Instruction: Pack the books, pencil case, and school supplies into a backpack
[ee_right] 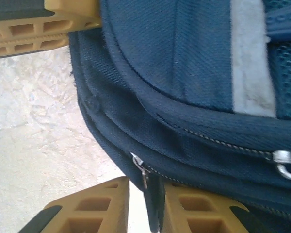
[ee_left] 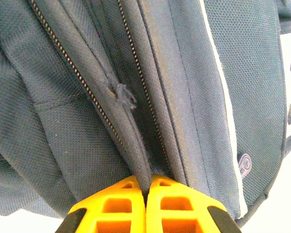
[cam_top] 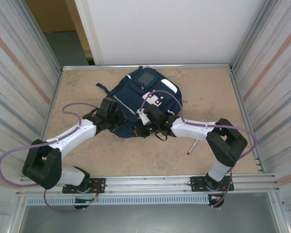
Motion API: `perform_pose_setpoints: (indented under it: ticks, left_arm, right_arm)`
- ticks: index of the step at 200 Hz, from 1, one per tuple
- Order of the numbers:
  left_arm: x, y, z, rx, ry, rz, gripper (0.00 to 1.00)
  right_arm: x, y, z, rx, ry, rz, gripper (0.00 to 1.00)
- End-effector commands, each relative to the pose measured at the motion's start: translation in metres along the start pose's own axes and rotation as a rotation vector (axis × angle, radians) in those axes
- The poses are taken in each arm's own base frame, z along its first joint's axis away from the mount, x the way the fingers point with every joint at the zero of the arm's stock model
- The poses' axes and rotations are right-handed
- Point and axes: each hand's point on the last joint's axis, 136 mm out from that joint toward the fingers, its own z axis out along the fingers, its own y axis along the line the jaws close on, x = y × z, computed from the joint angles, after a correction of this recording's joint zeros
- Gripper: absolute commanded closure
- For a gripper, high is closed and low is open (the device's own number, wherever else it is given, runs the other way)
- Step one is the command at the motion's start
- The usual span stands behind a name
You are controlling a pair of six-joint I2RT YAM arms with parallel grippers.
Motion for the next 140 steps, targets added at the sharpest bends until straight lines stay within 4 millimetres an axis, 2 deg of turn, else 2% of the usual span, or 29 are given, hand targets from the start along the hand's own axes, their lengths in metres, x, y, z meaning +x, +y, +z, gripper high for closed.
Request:
perform_pose_setpoints:
  ticks: [1,38,56,68,86,113,140]
  left_arm:
    - [0.001,-0.029,-0.017,0.092,0.011,0.022,1.00]
    - [0.001,-0.033,-0.022,0.111,0.010,0.022,1.00]
    - [0.001,-0.034,-0.024,0.116,0.007,0.021,1.00]
    - [0.001,-0.034,-0.026,0.118,0.001,0.021,1.00]
    - [-0.001,-0.030,-0.029,0.105,-0.015,0.029,1.00]
    - [-0.008,-0.018,-0.033,0.067,-0.048,0.039,1.00]
    - [-0.011,-0.006,-0.038,0.039,-0.064,0.053,1.00]
  right_arm:
    - [0.002,0.006,0.004,-0.032,-0.002,-0.018,0.77]
    - [0.003,0.002,0.008,-0.001,0.009,-0.019,0.78]
    - [0.005,0.000,0.010,0.017,0.016,-0.022,0.84]
    - [0.005,-0.002,0.010,0.035,0.018,-0.025,0.93]
    - [0.008,-0.007,0.007,0.066,0.022,-0.021,1.00]
    - [0.012,-0.033,-0.010,0.139,0.025,0.015,1.00]
    - [0.018,-0.074,-0.033,0.236,0.020,0.070,1.00]
